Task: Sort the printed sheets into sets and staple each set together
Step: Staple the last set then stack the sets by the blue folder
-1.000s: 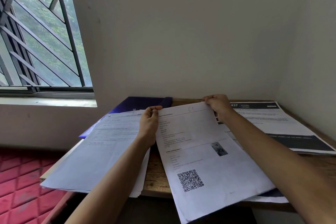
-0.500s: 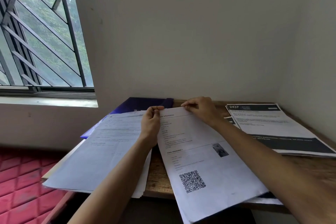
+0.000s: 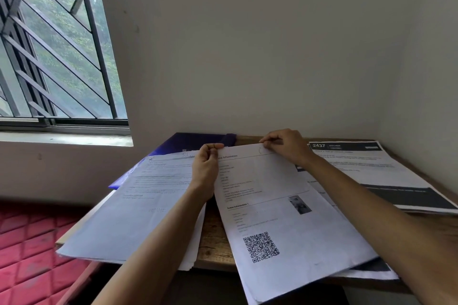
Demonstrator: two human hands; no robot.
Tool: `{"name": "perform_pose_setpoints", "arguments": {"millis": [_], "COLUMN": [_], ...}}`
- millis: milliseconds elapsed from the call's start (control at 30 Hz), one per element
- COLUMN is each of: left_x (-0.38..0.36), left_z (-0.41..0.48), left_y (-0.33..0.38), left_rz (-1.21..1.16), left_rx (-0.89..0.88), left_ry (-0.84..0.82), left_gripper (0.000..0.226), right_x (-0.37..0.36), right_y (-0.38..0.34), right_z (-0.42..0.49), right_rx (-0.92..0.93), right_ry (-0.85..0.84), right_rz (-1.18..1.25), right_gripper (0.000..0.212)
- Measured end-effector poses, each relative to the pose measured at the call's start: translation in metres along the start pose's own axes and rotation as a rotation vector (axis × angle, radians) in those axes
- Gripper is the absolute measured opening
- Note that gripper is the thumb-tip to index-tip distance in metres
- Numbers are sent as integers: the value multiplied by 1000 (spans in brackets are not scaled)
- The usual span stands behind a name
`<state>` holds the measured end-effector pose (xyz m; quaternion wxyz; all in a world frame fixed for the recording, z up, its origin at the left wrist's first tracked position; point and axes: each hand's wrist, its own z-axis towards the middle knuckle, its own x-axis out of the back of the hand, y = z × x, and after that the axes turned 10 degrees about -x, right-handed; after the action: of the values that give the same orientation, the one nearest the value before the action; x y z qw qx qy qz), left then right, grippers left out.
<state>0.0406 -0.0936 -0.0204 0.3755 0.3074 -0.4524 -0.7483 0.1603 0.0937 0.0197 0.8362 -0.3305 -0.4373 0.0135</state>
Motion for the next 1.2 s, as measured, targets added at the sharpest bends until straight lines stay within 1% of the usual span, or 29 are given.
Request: {"name": "perform_pose_setpoints", "arguments": {"millis": [133,233,267,333,400,500,633,700,800,833,1000,1200], "left_x": [-1,-1,-1,1,1,3,6,5,5,6,7,6], "left_z": [-1,-1,-1,0,3,4,1,-1,-2,-2,1,3], "left_y": [1,1,1,3,6,11,12,15,14,13,7,5], "left_rz": [-8,-33,-71,-220,-374,-473,-515,-508,-474,-472,-501,-512], "left_rx": [-6,-15,-4,38,95,200,185,161,130,127,124,148], "left_ry": [0,0,-7,-35,-81,-148,-263,-311,-371,-379,-367,-361], "left_gripper": [21,21,20,19,26,39,38,31,31,28,30,26], "right_x": [-15,-24,-25,-24,-22,-18,-16,-16,-16,-17,-19,-22], "right_y": [-23,-34,-36,-37,-35,-28,-19,-19,-20,-21,-23,-25], "right_z": [-2,1,2,3,5,5,6,6,4,4,1,-3], "right_rx": [73,82,73,45,18,-36,-115,-124,-124,-123,-126,-119], "right_ry": [-66,-55,-43,-25,-17,-10,-7,-14,-20,-20,-10,20], "right_rz": [50,69,72,83,97,117,177,182,189,191,166,155], "right_gripper": [16,13,12,11,11,11,11,12,12,12,12,12]}}
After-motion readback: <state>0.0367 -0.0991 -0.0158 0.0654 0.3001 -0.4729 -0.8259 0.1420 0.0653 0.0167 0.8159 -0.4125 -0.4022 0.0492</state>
